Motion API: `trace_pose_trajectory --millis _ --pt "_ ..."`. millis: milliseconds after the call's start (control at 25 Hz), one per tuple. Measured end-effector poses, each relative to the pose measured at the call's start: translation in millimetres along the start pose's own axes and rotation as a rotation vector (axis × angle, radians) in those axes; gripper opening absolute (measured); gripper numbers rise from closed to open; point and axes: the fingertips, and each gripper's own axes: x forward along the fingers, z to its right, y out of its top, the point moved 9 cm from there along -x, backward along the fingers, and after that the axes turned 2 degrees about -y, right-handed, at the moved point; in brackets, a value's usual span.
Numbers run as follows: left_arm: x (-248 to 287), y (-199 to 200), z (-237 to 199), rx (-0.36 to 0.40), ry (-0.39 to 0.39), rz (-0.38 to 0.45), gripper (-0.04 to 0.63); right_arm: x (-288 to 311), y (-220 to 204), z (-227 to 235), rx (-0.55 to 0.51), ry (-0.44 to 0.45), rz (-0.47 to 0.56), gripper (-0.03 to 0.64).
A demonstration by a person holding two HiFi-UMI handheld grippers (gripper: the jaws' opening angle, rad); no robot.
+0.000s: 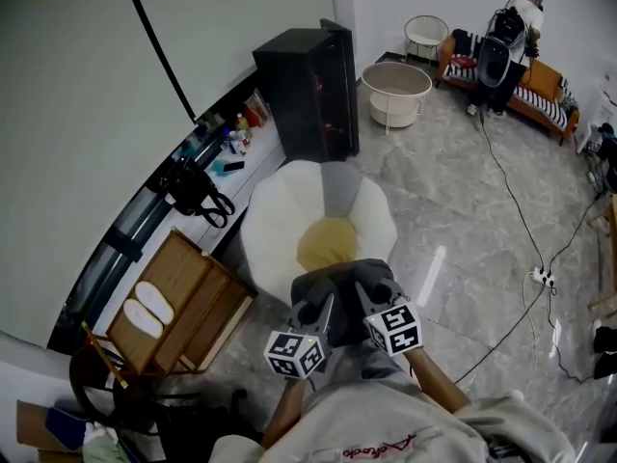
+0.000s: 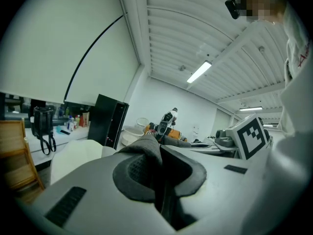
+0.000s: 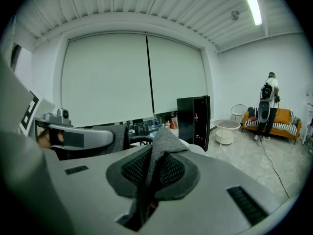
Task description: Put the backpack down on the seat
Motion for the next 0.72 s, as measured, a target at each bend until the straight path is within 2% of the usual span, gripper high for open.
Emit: trace_pose_trajectory --millis 720 --pt "152.6 66.8 -81.9 -0.055 0.088 0.003 0.054 141.4 66.9 123.1 0.000 0.101 -0.019 0.049"
